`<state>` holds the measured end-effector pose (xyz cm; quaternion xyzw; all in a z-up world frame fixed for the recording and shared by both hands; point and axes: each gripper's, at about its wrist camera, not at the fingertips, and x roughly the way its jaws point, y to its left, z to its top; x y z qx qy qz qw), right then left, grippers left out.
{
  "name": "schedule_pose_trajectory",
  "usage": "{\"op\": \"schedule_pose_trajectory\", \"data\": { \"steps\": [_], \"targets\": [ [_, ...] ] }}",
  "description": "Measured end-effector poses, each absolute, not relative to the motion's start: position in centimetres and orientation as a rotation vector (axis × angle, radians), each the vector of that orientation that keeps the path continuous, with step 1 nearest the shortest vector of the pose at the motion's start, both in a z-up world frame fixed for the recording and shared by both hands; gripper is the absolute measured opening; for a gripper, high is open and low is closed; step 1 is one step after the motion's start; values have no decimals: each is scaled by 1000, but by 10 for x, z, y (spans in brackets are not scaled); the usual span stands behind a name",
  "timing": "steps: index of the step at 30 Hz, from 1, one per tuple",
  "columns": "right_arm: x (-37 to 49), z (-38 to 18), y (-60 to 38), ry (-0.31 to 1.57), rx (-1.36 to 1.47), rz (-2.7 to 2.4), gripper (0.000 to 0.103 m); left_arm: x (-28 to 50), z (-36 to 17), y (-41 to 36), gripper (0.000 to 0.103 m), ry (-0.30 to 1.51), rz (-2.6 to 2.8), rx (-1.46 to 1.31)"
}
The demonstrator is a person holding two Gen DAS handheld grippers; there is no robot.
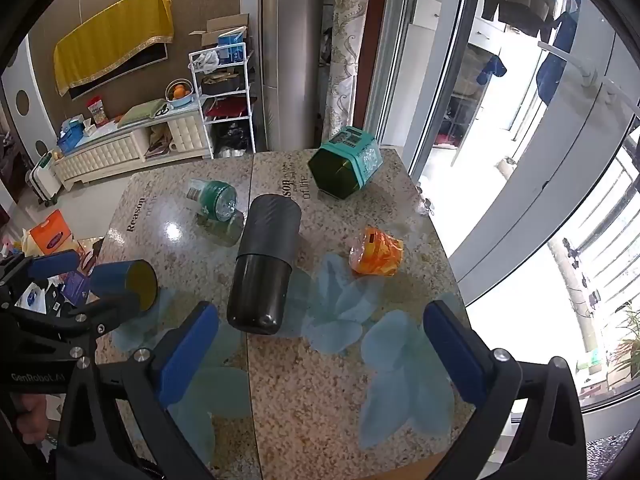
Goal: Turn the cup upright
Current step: 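Move the right tool toward the blue cup lying on its side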
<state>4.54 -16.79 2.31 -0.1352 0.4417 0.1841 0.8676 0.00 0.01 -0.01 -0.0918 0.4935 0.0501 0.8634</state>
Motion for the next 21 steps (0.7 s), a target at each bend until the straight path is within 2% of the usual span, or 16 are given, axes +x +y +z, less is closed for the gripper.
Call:
{"op": "schedule_pose_trajectory", "data": {
  "steps": [21],
  "targets": [
    [42,25,-166,918,-288,381,103,-4,3,1,102,1030,103,-207]
  ]
}}
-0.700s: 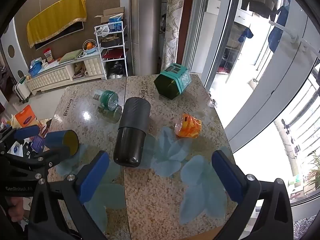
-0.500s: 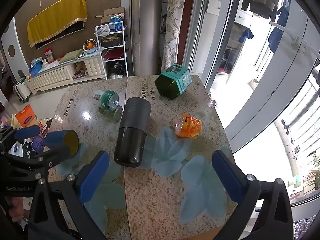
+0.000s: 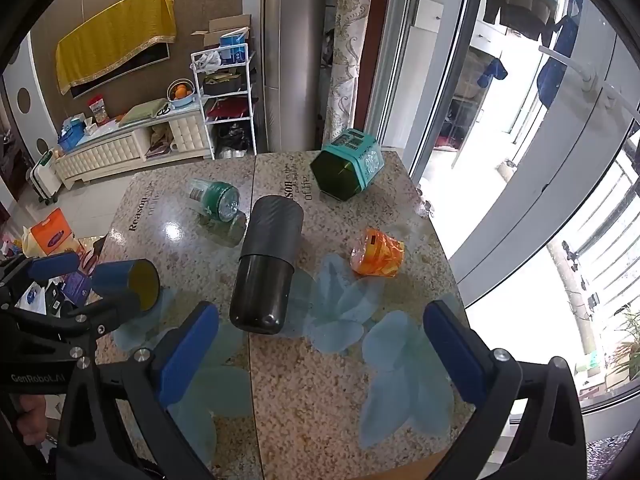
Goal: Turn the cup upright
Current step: 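Move the right tool toward the blue cup lying on its side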
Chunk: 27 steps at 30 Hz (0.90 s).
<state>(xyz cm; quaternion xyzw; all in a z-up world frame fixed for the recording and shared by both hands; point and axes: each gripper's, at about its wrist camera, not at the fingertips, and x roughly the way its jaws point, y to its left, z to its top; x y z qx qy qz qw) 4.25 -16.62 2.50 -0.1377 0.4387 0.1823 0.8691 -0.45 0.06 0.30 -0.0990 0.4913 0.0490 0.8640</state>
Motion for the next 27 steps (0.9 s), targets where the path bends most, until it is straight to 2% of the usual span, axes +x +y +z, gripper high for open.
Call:
{"op": "schedule_pose_trajectory", "data": {
  "steps": [27],
  "targets": [
    [32,36,-167,892,-281,381,103,-16,15,-1,102,990,64,-184]
  ]
}}
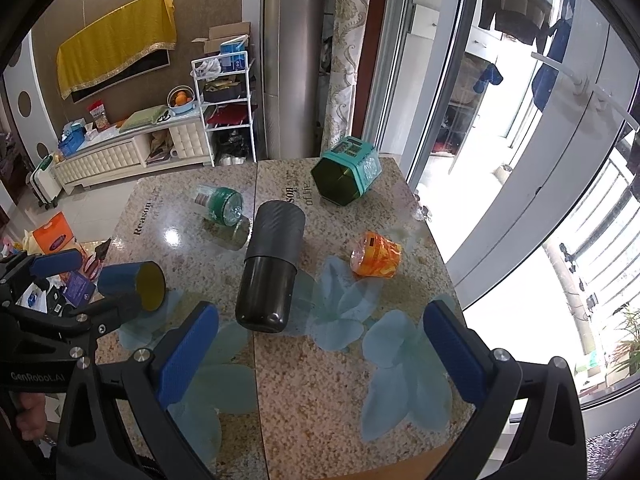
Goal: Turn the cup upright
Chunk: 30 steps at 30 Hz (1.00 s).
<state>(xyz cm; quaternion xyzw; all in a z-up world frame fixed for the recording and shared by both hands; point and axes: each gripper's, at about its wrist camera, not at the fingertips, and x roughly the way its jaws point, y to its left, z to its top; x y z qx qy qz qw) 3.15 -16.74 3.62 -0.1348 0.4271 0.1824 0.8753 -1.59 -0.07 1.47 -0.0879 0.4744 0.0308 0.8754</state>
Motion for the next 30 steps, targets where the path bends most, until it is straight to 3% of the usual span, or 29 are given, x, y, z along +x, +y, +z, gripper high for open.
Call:
{"op": "schedule_pose_trajectory", "data": {
  "steps": [12,24,30],
  "targets": [
    [21,33,-160,889,-236,403,103,-36,25,25,102,958,37,-145],
    [12,22,-152,930,-238,450,103,-37,26,101,102,960,52,36],
    [20,17,-155,967,-258,469,103,-19,16,127,102,1047,-74,83]
  ]
}}
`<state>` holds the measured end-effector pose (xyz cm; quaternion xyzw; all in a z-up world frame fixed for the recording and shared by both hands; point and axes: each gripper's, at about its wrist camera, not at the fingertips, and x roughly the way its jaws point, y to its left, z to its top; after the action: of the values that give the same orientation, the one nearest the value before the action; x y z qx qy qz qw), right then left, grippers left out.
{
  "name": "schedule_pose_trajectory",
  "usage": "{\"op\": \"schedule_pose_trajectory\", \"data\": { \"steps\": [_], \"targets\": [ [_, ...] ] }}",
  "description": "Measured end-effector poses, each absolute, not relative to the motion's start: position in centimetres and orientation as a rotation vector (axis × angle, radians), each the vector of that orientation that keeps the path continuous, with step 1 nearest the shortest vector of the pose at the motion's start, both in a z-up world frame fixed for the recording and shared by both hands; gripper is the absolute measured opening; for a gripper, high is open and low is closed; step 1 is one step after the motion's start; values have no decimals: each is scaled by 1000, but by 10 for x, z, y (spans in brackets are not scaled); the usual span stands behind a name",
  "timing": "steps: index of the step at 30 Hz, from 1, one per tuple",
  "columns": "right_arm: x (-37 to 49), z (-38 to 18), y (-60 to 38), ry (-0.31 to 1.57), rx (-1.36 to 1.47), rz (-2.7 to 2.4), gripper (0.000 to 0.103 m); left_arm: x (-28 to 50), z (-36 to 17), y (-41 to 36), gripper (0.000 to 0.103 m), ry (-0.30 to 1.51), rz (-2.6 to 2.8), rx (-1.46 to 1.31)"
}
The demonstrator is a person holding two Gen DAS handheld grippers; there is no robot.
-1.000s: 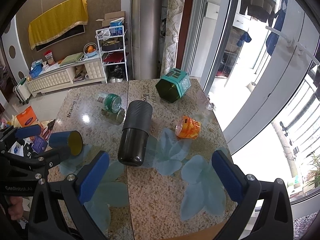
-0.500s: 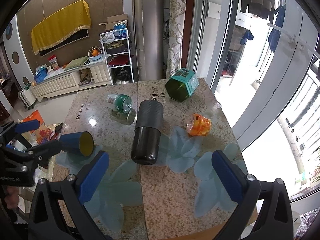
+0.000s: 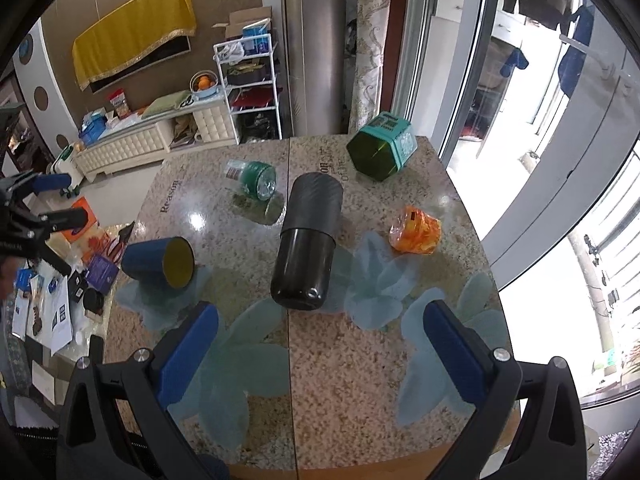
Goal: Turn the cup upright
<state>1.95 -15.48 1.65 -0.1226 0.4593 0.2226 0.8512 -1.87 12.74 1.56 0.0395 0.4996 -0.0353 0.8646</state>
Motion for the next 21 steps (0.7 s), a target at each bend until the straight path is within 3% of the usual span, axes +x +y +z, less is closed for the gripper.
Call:
{"op": "schedule_pose_trajectory", "data": {
  "steps": [21],
  "targets": [
    [57,-25,-172,1166,-335,434,103,18,-134,114,102,1434,-467,436]
  ]
}}
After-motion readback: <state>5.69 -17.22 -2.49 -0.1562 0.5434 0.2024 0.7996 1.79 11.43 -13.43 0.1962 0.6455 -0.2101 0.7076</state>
